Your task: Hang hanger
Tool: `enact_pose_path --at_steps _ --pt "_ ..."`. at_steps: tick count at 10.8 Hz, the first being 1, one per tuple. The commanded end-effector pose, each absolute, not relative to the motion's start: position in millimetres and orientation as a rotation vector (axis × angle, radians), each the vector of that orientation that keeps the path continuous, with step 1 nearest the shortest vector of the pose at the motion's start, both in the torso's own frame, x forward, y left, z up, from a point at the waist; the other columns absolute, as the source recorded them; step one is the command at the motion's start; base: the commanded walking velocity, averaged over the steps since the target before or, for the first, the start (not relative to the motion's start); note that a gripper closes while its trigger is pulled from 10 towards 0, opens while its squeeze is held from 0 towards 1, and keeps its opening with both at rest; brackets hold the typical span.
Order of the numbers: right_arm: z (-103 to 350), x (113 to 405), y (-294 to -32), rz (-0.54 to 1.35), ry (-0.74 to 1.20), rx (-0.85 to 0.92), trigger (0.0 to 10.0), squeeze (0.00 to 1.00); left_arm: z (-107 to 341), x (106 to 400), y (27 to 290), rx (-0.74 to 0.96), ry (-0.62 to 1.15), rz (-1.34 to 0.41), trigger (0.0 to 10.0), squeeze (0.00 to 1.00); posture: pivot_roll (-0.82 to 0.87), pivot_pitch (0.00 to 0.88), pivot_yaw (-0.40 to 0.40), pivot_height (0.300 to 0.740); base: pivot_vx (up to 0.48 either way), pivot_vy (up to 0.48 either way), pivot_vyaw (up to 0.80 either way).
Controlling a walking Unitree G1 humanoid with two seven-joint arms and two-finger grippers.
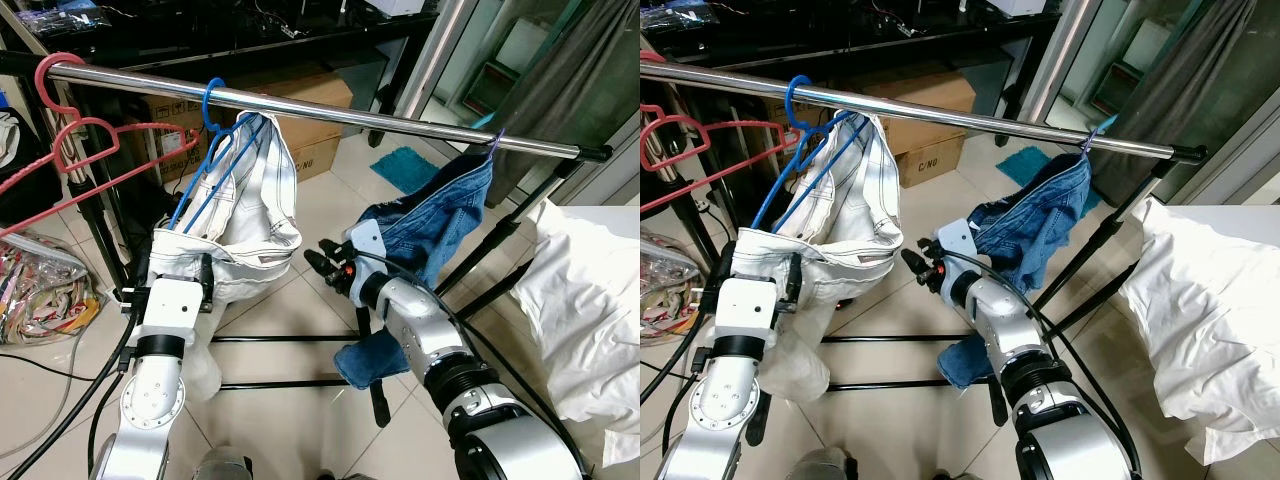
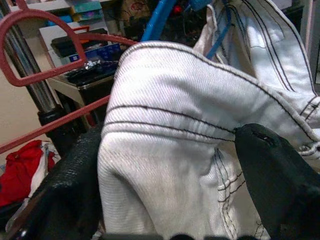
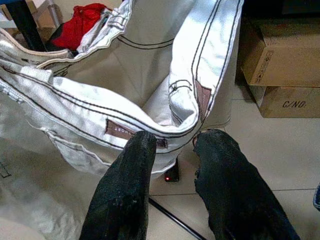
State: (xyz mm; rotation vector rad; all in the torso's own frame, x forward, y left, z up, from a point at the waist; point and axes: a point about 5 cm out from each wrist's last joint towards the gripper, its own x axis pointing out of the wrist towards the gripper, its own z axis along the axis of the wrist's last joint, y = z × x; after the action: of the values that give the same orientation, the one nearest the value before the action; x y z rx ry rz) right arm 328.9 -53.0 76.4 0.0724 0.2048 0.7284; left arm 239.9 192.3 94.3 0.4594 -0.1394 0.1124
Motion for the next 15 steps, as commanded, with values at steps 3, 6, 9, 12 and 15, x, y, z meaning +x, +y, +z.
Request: enact_pose_path --at_steps 3,6,9,12,15 --pt "80 334 -60 0.691 0.182 0.075 10.0 0.0 79 247 185 0.426 -0.032 0.077 10.0 0.0 0.37 0.037 -0.189 0.74 0.0 0.0 0.0" --pt "82 334 -58 0.693 0.177 0.068 10.0 0.0 87 255 186 0.449 -0.06 0.061 0.0 0.0 0.37 0.036 -0.191 0.74 0.0 0.0 0.0" --pt "79 332 -60 0.694 0.172 0.058 10.0 0.0 91 254 184 0.478 -0.094 0.043 0.0 0.0 0.37 0.035 -0.188 0.74 0.0 0.0 0.0" --pt "79 333 -62 0.686 0.171 0.057 10.0 0.0 93 254 185 0.494 -0.11 0.05 0.0 0.0 0.37 0.038 -0.184 0.74 0.0 0.0 0.0" --pt "79 332 -61 0.69 0.172 0.057 10.0 0.0 95 253 185 0.498 -0.125 0.057 0.0 0.0 0.37 0.04 -0.185 0.74 0.0 0.0 0.0"
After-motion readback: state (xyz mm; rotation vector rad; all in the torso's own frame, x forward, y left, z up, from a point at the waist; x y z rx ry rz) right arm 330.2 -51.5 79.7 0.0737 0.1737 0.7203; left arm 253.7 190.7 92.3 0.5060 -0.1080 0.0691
